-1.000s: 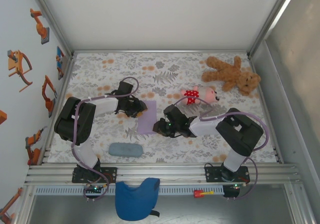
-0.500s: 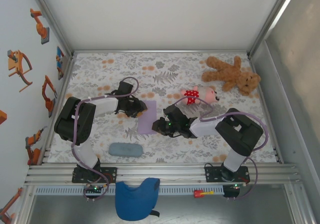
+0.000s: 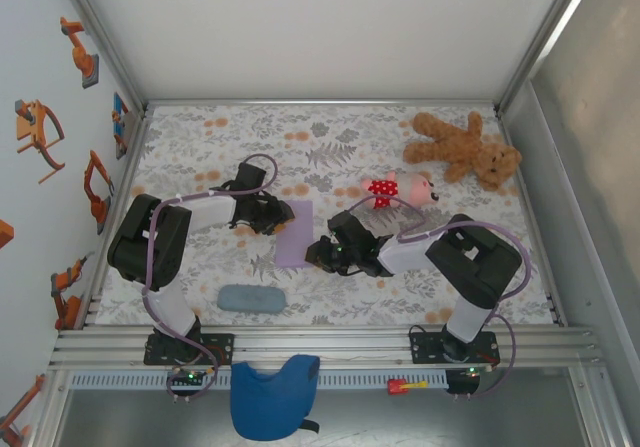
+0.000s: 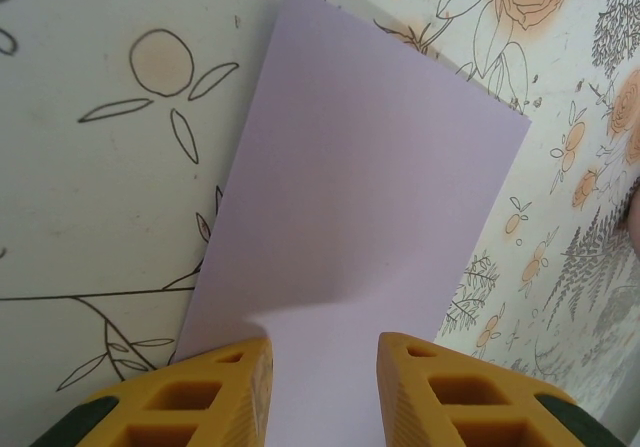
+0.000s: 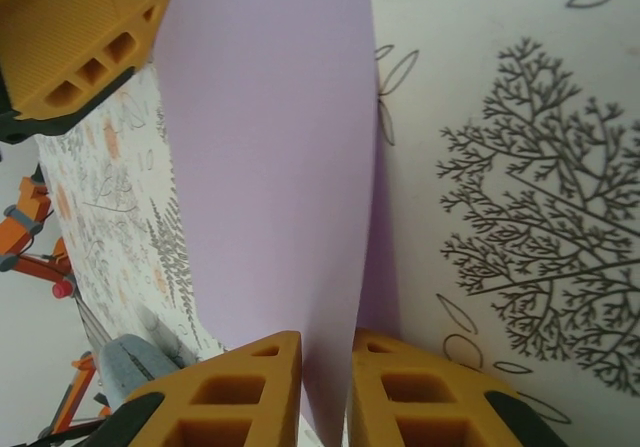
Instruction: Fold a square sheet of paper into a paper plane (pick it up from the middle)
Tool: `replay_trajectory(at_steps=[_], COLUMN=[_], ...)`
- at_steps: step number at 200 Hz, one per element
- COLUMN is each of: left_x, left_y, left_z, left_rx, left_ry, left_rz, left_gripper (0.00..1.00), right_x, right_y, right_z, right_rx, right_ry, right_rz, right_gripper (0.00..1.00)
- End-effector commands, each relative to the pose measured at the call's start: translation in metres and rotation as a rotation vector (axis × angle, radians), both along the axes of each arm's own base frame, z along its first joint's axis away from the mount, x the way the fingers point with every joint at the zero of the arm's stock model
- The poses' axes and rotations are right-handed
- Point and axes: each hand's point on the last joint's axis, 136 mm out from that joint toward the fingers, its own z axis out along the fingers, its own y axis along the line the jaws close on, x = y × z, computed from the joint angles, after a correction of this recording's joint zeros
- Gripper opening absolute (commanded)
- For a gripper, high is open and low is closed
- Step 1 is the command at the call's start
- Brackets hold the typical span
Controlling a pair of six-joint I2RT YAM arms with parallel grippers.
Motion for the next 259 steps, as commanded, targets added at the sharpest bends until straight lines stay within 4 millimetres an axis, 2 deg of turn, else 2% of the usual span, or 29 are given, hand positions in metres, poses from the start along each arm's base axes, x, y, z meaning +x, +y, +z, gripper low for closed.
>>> replay_trajectory(at_steps=[1, 48, 66, 130, 167, 220, 259], left_x=[-0.009, 0.001, 0.004, 0.01, 0.011, 0.002, 0.001], left_y=[0.002, -0.001, 0.001, 0.004, 0.0, 0.004, 0.004], left_z=[-0.003, 0.025, 0.028, 0.009, -0.002, -0.014, -0.018], left_rx=[0.01, -0.014, 0.003, 0.052, 0.05, 0.071, 0.073], left_ry=[0.017, -0.073, -0.093, -0.072, -0.047, -0.016, -0.007], left_rz=[-0.008, -0.04, -0.052, -0.084, -0.092, -0.088, -0.086], left_gripper=[0.34, 0.34, 0.34, 0.29, 0.27, 0.26, 0.26], right_x=[-0.002, -0.002, -0.003, -0.008, -0.008, 0.005, 0.016], right_y=[-0.005, -0.009, -0.011, -0.024, -0.022, -0.001, 0.018], right_z=[-0.009, -0.009, -0.007, -0.005, 0.0, 0.028, 0.032], right_rx=[-0.023, -0.038, -0.038, -0.052, -0.044, 0.012, 0.028], right_ry=[0.025, 0.024, 0.022, 0.024, 0.021, -0.089, -0.108], right_rz=[-0.031, -0.04, -0.043, -0.053, -0.049, 0.028, 0.063], right_gripper=[0.16, 0.07, 0.03, 0.0, 0.0, 0.0, 0.0])
